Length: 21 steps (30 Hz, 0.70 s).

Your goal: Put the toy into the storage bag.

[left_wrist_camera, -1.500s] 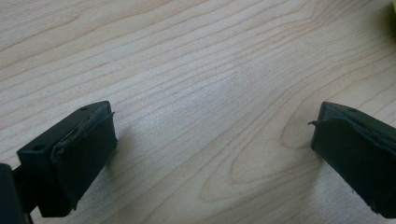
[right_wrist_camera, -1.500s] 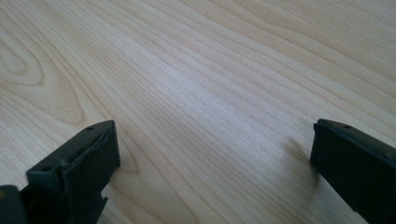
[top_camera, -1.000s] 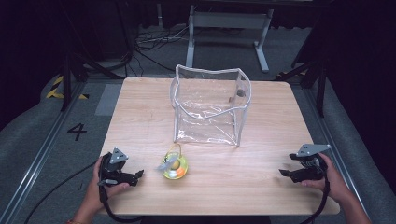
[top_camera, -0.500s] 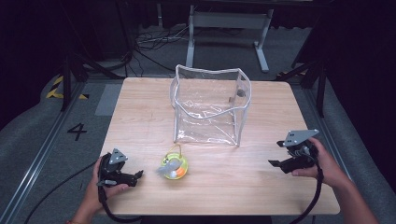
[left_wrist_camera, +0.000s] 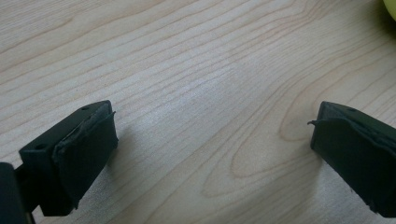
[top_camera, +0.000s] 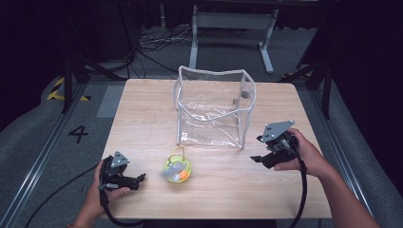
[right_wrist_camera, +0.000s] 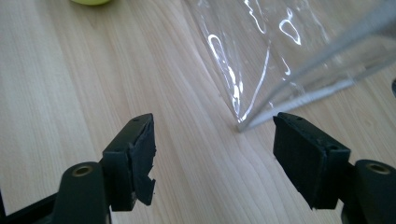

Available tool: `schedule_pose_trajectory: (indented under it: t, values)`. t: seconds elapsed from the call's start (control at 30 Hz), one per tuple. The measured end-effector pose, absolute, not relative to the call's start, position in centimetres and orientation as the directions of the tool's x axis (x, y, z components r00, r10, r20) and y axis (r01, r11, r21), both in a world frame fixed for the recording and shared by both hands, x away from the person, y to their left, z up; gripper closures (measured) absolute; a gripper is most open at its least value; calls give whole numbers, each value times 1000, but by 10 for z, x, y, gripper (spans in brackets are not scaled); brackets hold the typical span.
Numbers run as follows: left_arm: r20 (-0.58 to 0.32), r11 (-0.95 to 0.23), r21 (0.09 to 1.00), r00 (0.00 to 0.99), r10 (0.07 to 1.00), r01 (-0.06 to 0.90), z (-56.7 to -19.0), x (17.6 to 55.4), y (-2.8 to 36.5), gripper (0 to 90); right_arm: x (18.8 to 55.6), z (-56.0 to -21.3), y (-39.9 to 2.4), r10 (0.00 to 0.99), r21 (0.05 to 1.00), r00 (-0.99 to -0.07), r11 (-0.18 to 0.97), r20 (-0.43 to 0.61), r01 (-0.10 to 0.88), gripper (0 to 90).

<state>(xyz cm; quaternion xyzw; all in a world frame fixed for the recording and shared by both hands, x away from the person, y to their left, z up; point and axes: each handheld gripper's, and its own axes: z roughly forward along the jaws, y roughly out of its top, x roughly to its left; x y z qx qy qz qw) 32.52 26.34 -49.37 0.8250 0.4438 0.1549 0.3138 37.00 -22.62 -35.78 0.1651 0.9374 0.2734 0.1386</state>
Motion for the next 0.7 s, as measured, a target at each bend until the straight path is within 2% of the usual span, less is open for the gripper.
schedule_pose_trajectory:
  t: [0.7]
  values:
    - [-21,-412,654,560,829,634,-494,325,264,8,375,-345,-156,265,526,-947,840,-180,135,332]
